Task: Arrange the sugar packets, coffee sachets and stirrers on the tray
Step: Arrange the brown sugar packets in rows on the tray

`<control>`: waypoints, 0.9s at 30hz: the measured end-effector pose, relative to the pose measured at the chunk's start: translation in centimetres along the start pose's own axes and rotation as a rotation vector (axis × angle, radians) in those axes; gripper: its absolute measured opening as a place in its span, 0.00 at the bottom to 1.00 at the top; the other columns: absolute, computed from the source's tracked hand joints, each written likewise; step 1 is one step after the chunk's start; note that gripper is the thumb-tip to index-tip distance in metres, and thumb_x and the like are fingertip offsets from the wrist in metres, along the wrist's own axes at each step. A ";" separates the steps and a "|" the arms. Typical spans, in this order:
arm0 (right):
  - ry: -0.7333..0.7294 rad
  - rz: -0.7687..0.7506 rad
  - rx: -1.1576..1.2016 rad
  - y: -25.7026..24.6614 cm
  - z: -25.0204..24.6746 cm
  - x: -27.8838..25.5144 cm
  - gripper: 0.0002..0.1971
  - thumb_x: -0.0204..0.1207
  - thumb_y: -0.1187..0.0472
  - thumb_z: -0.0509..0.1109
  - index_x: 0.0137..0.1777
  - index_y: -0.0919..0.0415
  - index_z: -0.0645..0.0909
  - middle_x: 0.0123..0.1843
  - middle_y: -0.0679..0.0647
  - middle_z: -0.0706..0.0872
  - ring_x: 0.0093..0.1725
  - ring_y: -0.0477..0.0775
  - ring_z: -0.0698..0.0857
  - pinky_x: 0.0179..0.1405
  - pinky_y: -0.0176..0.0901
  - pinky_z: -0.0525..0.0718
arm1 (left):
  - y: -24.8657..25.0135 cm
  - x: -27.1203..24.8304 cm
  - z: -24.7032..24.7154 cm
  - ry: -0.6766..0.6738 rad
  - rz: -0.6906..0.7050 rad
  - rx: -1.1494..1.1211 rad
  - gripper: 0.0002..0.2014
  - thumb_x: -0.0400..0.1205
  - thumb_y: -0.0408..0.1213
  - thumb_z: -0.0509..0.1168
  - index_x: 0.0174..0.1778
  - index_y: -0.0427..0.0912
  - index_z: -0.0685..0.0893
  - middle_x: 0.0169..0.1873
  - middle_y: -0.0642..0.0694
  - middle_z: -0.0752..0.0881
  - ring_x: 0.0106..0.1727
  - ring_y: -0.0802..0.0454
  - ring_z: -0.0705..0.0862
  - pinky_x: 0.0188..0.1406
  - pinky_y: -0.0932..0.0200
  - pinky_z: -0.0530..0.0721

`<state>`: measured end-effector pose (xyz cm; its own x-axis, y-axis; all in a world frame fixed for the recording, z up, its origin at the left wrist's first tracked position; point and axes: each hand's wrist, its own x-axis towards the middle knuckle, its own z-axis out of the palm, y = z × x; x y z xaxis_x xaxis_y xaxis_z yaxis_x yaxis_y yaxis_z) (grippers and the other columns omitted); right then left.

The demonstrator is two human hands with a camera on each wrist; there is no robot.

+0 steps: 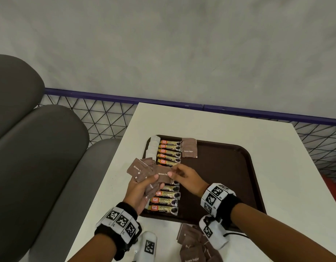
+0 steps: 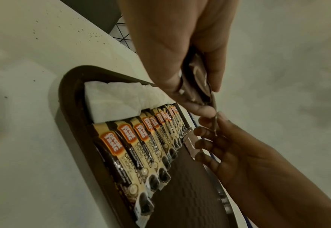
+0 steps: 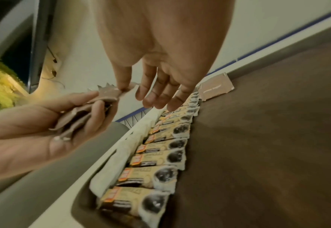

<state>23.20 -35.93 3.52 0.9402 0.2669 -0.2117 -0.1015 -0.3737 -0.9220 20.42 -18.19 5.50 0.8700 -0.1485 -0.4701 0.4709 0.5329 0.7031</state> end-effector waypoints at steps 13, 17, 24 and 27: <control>0.515 0.207 0.193 2.7 -4.5 1.5 0.03 0.76 0.68 0.67 0.44 0.61 0.76 0.37 0.55 0.82 0.31 0.46 0.77 0.27 0.29 0.76 | 0.2 0.1 -0.7 -0.016 -0.056 -0.105 0.20 0.78 0.23 0.58 0.68 0.34 0.75 0.62 0.27 0.82 0.61 0.34 0.83 0.47 0.47 0.89; 0.614 0.298 0.081 4.7 -6.7 3.0 0.03 0.75 0.65 0.70 0.46 0.60 0.78 0.44 0.59 0.84 0.39 0.53 0.80 0.36 0.40 0.76 | 0.3 0.3 -1.4 -0.006 -0.046 -0.088 0.20 0.79 0.21 0.58 0.67 0.36 0.76 0.60 0.28 0.83 0.58 0.35 0.85 0.44 0.47 0.89; 0.589 0.339 -0.081 4.7 -7.2 4.9 0.09 0.73 0.65 0.71 0.50 0.69 0.83 0.43 0.57 0.83 0.45 0.53 0.80 0.45 0.40 0.74 | 0.2 0.9 -2.7 0.019 -0.053 -0.052 0.23 0.76 0.23 0.64 0.68 0.39 0.77 0.60 0.29 0.84 0.62 0.32 0.83 0.45 0.45 0.89; 0.609 0.360 -0.117 4.6 -7.0 5.5 0.09 0.73 0.65 0.72 0.50 0.70 0.83 0.41 0.57 0.82 0.44 0.53 0.79 0.40 0.38 0.73 | 0.4 1.0 -2.8 0.016 -0.047 -0.027 0.23 0.75 0.26 0.67 0.67 0.40 0.78 0.57 0.31 0.86 0.60 0.34 0.85 0.47 0.45 0.88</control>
<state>30.17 -42.38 0.42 0.8730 -0.4212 -0.2458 -0.4358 -0.4474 -0.7810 21.05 -15.83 3.82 0.8446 -0.1602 -0.5108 0.5065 0.5482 0.6656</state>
